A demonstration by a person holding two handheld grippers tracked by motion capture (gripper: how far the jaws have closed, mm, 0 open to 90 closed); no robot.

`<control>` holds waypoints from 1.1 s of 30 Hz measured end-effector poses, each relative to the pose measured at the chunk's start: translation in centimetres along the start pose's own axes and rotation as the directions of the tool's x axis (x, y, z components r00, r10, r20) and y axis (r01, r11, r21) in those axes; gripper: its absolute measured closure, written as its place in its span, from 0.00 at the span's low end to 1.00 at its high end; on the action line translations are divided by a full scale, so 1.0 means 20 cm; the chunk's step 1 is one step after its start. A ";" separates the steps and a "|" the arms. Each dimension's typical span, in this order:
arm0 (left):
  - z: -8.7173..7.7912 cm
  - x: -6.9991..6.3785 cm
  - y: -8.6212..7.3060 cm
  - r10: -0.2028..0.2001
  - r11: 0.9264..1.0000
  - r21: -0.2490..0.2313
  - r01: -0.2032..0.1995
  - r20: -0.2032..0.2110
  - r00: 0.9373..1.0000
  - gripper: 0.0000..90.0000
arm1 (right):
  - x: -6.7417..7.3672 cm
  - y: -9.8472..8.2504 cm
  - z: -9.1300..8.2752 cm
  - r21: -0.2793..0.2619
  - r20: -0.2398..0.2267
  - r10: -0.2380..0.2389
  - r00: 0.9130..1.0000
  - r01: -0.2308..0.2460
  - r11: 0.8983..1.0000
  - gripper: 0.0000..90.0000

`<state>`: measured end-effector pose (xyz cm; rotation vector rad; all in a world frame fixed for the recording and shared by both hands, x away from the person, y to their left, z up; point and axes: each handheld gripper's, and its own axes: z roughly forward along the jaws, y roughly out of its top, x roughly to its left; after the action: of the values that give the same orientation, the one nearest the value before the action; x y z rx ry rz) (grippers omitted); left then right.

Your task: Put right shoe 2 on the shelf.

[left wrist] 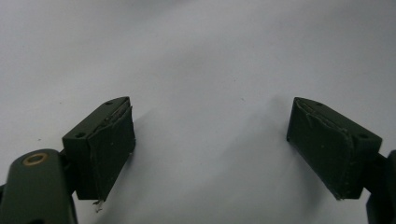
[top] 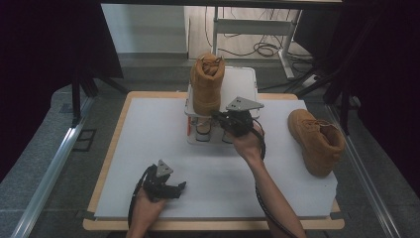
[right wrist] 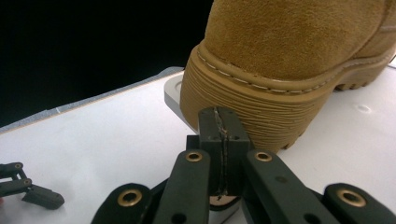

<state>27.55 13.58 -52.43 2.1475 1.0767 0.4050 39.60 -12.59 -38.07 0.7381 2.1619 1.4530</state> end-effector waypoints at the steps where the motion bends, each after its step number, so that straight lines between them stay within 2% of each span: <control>1: 0.00 0.00 0.00 0.000 1.000 0.000 0.000 0.000 1.000 0.17 | 0.00 0.00 0.00 0.000 0.000 0.000 1.000 0.000 1.000 1.00; 6: 0.00 0.00 0.00 0.000 1.000 0.000 0.000 0.000 1.000 0.17 | 0.03 0.01 0.03 0.002 0.009 -0.013 1.000 0.013 1.000 1.00; 11: 0.00 0.00 0.00 -0.002 1.000 -0.002 0.002 0.000 1.000 0.17 | 0.02 0.01 0.03 -0.003 0.005 -0.007 1.000 0.007 1.000 1.00; 15: 0.00 0.00 0.00 -0.002 1.000 -0.002 0.002 0.000 1.000 0.17 | 0.04 0.01 0.03 0.003 0.014 -0.030 0.999 0.030 1.000 0.95; 19: 0.00 0.00 0.00 0.001 1.000 0.000 -0.001 0.000 1.000 0.17 | 0.05 0.01 0.03 0.009 0.018 -0.048 0.999 0.048 0.999 0.88; 20: 0.00 0.00 0.00 0.001 1.000 0.000 -0.001 0.000 1.000 0.17 | 0.06 0.00 0.02 0.003 0.016 -0.050 0.999 0.050 0.999 0.83; 21: 0.00 0.00 0.00 0.001 1.000 0.000 -0.001 0.000 1.000 0.17 | 0.06 0.00 0.02 0.003 0.016 -0.050 0.999 0.050 0.999 0.83; 22: 0.00 0.00 0.00 0.001 1.000 0.000 -0.001 0.000 1.000 0.17 | 0.06 0.00 0.01 0.003 0.012 -0.051 0.999 0.051 0.999 0.77; 24: 0.00 0.00 0.00 0.001 1.000 0.000 -0.001 0.000 1.000 0.17 | 0.06 0.00 0.00 0.004 0.014 -0.046 0.999 0.045 0.999 0.70; 25: 0.00 0.00 0.00 0.001 1.000 0.000 -0.001 0.000 1.000 0.17 | 0.06 0.00 0.00 0.004 0.014 -0.046 0.999 0.045 0.999 0.70; 26: 0.00 0.00 0.00 0.000 1.000 -0.001 0.000 0.000 1.000 0.17 | 0.06 -0.01 -0.02 -0.006 0.007 -0.028 1.000 0.028 1.000 0.66; 27: 0.00 0.00 0.00 0.000 1.000 -0.001 0.000 0.000 1.000 0.17 | 0.06 -0.01 -0.02 -0.006 0.007 -0.028 1.000 0.028 1.000 0.66; 28: 0.00 0.00 0.00 0.000 1.000 -0.001 0.000 0.000 1.000 0.17 | 0.05 -0.02 -0.03 -0.008 0.000 -0.001 1.000 0.001 1.000 0.62; 29: 0.00 0.00 0.00 0.000 1.000 -0.001 0.000 0.000 1.000 0.17 | 0.05 -0.02 -0.03 -0.008 0.000 -0.001 1.000 0.001 1.000 0.62; 31: 0.00 0.00 0.00 0.000 1.000 0.000 0.000 0.000 1.000 0.17 | 0.05 -0.03 -0.05 -0.012 0.007 0.010 1.000 -0.010 1.000 0.56; 33: 0.00 0.00 0.00 0.000 1.000 -0.001 0.000 0.000 1.000 0.17 | 0.05 -0.04 -0.06 -0.011 0.012 0.000 1.000 0.000 1.000 0.53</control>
<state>27.54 13.58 -52.44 2.1468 1.0765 0.4049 37.96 -12.97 -38.39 0.7412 2.1429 1.4561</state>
